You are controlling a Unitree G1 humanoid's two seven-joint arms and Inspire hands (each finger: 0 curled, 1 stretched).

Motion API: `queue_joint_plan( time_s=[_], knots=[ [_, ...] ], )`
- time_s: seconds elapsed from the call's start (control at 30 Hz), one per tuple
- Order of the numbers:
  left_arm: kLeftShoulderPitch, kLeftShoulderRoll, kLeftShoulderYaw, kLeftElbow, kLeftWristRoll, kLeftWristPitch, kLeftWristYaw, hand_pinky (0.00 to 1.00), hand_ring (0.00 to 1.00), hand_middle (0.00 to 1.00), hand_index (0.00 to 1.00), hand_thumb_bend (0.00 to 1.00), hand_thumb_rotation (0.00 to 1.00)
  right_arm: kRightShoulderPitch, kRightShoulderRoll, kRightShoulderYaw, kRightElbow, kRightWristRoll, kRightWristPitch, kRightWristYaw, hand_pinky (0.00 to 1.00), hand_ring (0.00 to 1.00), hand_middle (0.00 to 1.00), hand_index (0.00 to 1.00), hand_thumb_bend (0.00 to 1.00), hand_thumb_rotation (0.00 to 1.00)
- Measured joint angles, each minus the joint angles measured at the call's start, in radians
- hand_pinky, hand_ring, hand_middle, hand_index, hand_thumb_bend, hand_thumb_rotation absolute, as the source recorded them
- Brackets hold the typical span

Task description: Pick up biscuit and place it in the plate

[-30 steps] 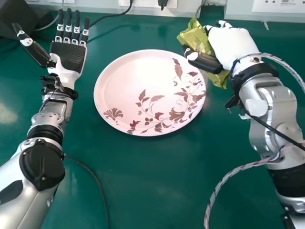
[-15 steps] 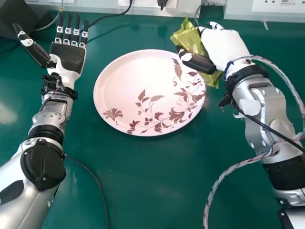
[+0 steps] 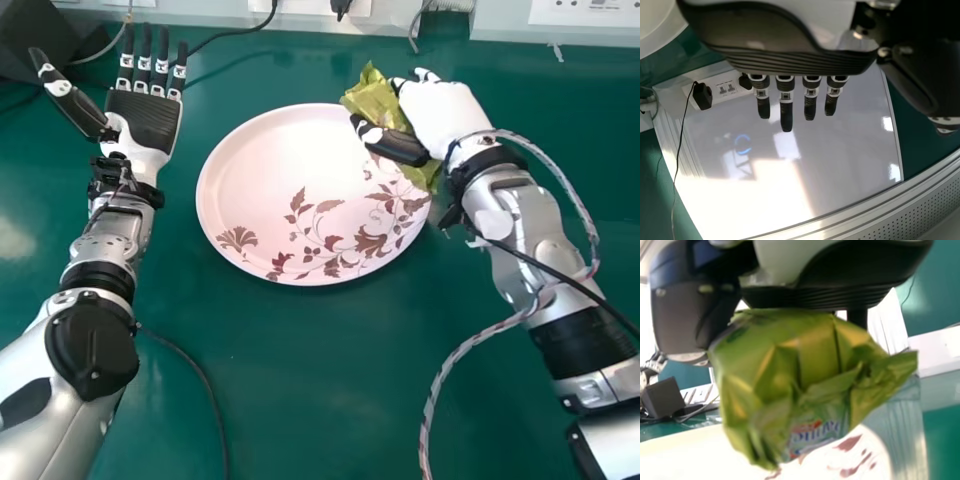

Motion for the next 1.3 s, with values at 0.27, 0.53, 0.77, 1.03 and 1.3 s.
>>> queue_joint_plan(
  time_s=[0.27,0.53,0.77,1.03,1.3],
  knots=[
    [0.000,0.000,-0.002,0.000,0.000,0.000,-0.007,0.93,0.86,0.96,1.00,0.98,0.57,-0.021,0.021,0.032,0.053,0.000,-0.020,-0.028,0.03,0.10,0.17,0.49,0.50,0.05],
    [0.000,-0.001,-0.002,0.000,0.000,0.001,-0.007,0.91,0.85,0.96,1.00,0.97,0.55,-0.036,0.044,0.051,0.118,0.008,-0.038,-0.067,0.03,0.10,0.18,0.49,0.50,0.05],
    [0.000,0.000,-0.003,0.000,0.000,0.000,-0.013,0.92,0.87,0.95,1.00,0.97,0.56,-0.073,0.056,0.070,0.177,0.010,-0.055,-0.088,0.03,0.09,0.18,0.49,0.50,0.05],
    [0.000,0.000,-0.003,0.000,0.001,-0.007,-0.014,0.93,0.87,0.94,1.00,0.98,0.54,-0.083,0.081,0.088,0.241,0.028,-0.079,-0.113,0.03,0.10,0.18,0.49,0.50,0.05],
    [0.000,0.000,-0.003,0.001,0.001,-0.009,-0.023,0.95,0.88,0.95,1.00,0.96,0.54,-0.109,0.094,0.115,0.292,0.029,-0.081,-0.113,0.04,0.10,0.18,0.49,0.50,0.05]
  ],
)
